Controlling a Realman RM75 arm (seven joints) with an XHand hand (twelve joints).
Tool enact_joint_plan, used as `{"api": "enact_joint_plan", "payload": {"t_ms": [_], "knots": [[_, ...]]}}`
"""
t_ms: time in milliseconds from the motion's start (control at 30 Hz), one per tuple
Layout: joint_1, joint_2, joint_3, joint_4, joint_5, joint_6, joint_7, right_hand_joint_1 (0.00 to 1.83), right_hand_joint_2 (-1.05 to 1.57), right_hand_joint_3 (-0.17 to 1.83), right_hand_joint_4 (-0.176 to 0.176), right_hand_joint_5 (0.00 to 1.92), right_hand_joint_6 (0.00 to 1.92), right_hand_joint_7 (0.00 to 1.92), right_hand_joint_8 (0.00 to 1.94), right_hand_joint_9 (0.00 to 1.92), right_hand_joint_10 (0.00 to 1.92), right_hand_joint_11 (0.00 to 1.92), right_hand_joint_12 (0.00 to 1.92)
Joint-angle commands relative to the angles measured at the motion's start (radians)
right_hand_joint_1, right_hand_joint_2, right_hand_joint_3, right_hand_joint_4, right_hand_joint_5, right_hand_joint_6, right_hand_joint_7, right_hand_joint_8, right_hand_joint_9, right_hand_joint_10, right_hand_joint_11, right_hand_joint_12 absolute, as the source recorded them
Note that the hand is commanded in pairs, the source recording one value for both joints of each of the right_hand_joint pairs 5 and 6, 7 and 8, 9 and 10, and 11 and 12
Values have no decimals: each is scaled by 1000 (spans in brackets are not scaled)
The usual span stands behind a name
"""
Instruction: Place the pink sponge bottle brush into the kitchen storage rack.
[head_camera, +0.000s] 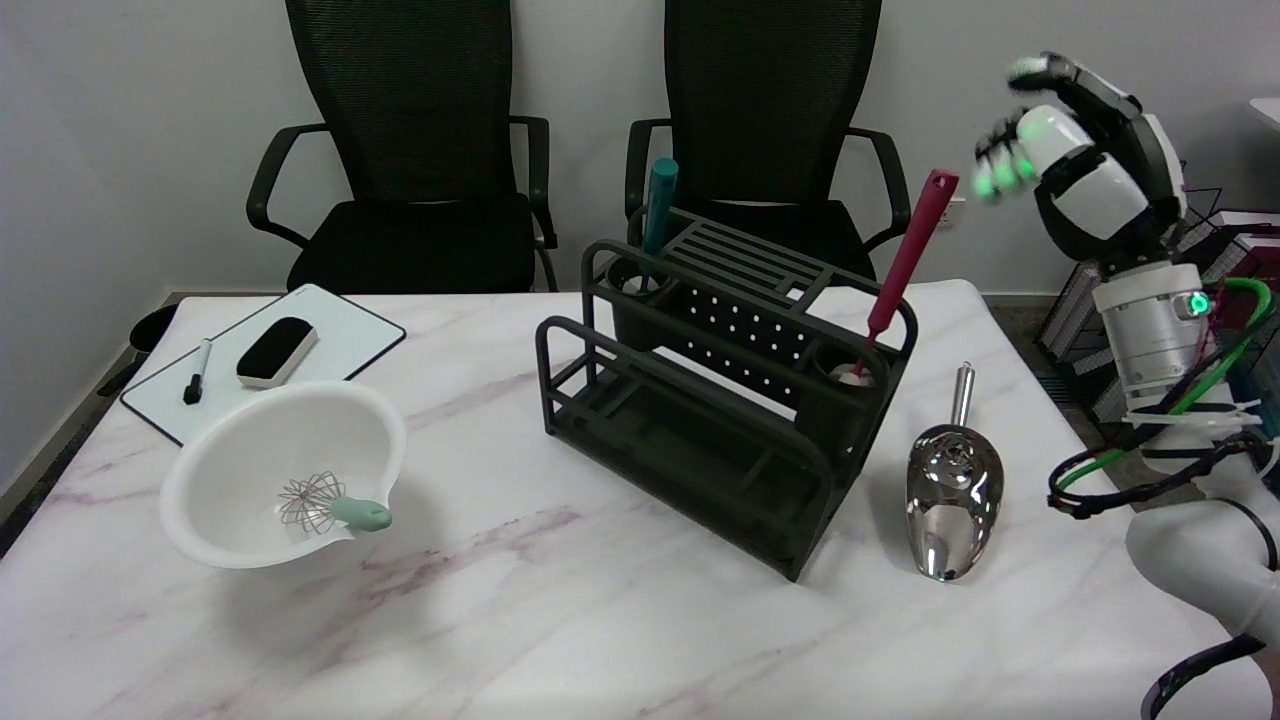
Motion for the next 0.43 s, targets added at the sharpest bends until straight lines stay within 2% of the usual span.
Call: {"api": "enact_joint_plan", "payload": {"t_ms": [33,167,267,433], "knots": [[-32,-45,-275,101,146,123,-254,821,1220,992,0,1403,1403,1864,1864,1846,1846,1832,1832],[28,-100,-419,141,136,89,-330,869,1131,964,0,1328,1328,1823,1823,1846,1846,1841,1841],[56,-125,-509,139,118,38,-334,887,1212,882,0,1267,1267,1803,1803,1851,1851,1881,1881],[71,-153,-518,135,11,-14,-334,897,1277,829,0,1201,1201,1763,1763,1847,1847,1876,1876]]}}
